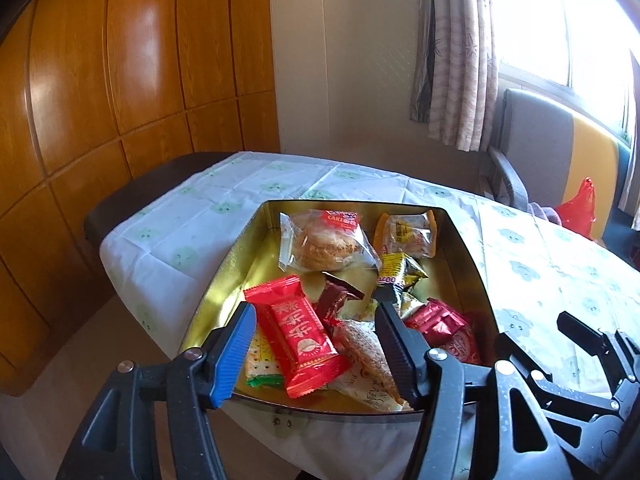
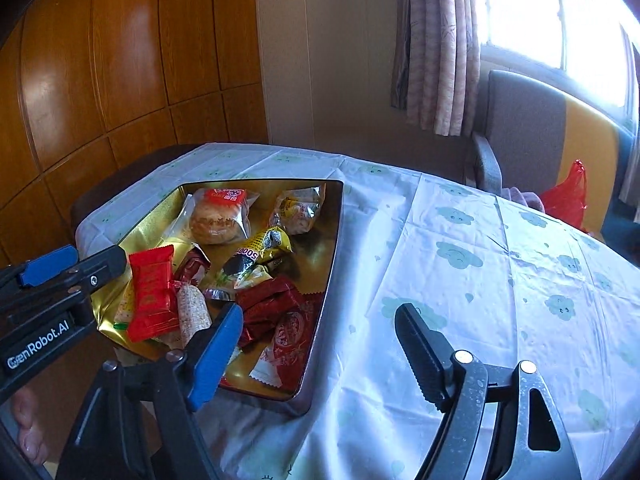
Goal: Organize snacks
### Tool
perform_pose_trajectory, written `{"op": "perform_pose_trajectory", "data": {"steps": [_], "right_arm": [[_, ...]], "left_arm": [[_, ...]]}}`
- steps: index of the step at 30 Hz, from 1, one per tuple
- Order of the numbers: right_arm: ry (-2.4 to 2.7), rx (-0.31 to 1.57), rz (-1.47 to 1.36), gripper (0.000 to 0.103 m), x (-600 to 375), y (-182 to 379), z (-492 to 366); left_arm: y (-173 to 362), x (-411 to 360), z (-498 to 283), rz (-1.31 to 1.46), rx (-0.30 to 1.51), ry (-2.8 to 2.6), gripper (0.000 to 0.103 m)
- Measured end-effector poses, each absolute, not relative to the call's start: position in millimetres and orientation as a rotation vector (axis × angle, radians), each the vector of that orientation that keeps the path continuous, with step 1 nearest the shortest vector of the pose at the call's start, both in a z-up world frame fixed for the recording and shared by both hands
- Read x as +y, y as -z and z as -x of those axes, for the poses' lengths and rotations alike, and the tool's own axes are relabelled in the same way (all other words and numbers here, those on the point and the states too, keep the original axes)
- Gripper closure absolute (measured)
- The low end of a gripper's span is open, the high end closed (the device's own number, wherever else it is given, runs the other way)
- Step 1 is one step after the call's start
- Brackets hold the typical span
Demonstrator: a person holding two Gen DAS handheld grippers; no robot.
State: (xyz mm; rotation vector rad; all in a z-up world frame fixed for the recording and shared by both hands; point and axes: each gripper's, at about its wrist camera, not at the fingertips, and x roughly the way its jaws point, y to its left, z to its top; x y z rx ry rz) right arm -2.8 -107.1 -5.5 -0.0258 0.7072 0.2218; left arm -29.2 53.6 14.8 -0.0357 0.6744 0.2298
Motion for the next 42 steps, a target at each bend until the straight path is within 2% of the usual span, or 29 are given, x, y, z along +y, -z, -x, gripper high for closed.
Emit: {"op": "perform_pose_trajectory", "data": {"steps": [42], "right_arm": [[-0.23, 0.677, 0.069, 0.019, -96, 2, 8]], "left_arm": [[-16, 62, 32, 0.032, 0.662, -0.276, 0.04]]}}
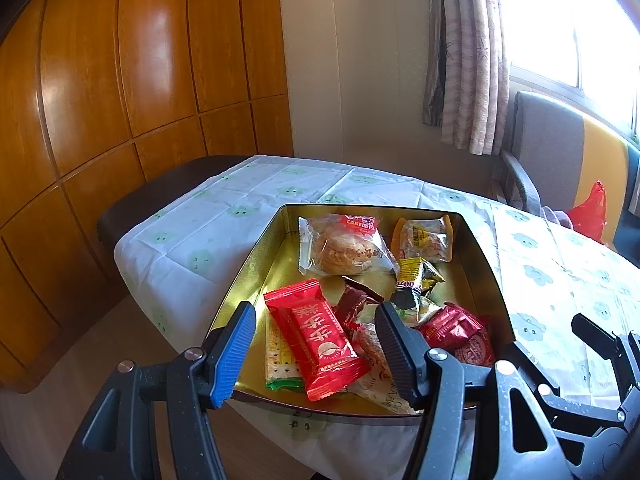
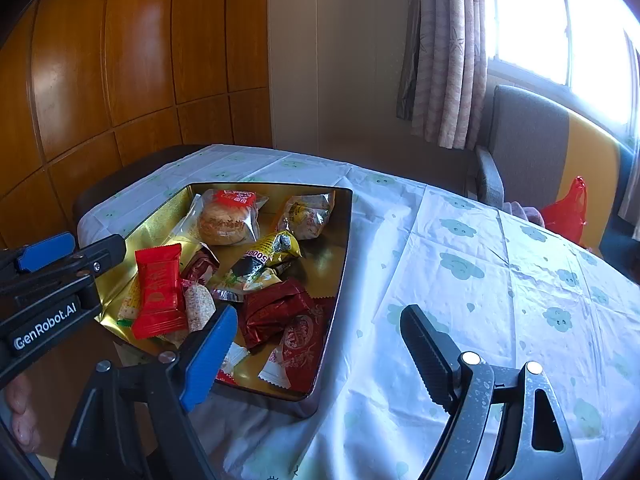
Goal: Organize snacks
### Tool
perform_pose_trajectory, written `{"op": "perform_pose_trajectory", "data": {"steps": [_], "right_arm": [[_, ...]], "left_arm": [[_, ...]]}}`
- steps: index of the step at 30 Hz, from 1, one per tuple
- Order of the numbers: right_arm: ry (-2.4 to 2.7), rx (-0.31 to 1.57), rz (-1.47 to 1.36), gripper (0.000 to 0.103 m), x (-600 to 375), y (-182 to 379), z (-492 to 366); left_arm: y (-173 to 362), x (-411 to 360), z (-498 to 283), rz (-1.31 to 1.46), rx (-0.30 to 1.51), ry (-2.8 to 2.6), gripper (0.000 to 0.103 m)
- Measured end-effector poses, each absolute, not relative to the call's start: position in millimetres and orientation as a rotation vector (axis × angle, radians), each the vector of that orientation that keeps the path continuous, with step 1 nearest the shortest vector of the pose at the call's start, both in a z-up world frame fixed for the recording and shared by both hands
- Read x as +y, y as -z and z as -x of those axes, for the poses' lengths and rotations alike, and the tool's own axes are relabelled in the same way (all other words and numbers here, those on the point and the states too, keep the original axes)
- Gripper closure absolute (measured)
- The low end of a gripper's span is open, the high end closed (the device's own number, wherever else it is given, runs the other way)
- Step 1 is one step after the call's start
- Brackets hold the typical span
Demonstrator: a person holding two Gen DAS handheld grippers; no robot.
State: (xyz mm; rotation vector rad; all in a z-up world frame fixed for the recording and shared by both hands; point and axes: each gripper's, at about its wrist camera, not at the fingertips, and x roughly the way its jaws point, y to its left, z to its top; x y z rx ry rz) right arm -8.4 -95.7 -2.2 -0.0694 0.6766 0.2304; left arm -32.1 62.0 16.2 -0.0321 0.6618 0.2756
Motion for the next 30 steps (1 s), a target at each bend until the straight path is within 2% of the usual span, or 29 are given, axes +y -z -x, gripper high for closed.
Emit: {"op": "perform_pose_trajectory", "data": {"steps": [18, 21, 24, 30], "right_arm": [[-0.236, 0.665, 0.081, 0.016, -95, 1, 11], [-0.237, 0.664, 0.08, 0.016, -95, 1, 11], [-0.237, 0.661, 0.078, 0.016, -96, 1, 11], [-0.217, 0.657, 0.04, 0.016, -112, -3, 8]], "left_arm": [[-17, 61, 32, 0.021, 0.668, -0.271, 0.04], [-18, 58, 34, -0.003, 0.651, -0.268, 0.053], [-21, 58, 36, -0.006, 0.625, -0.256, 0.061], [-23, 61, 33, 0.007, 0.646, -0.245, 0.062]]}}
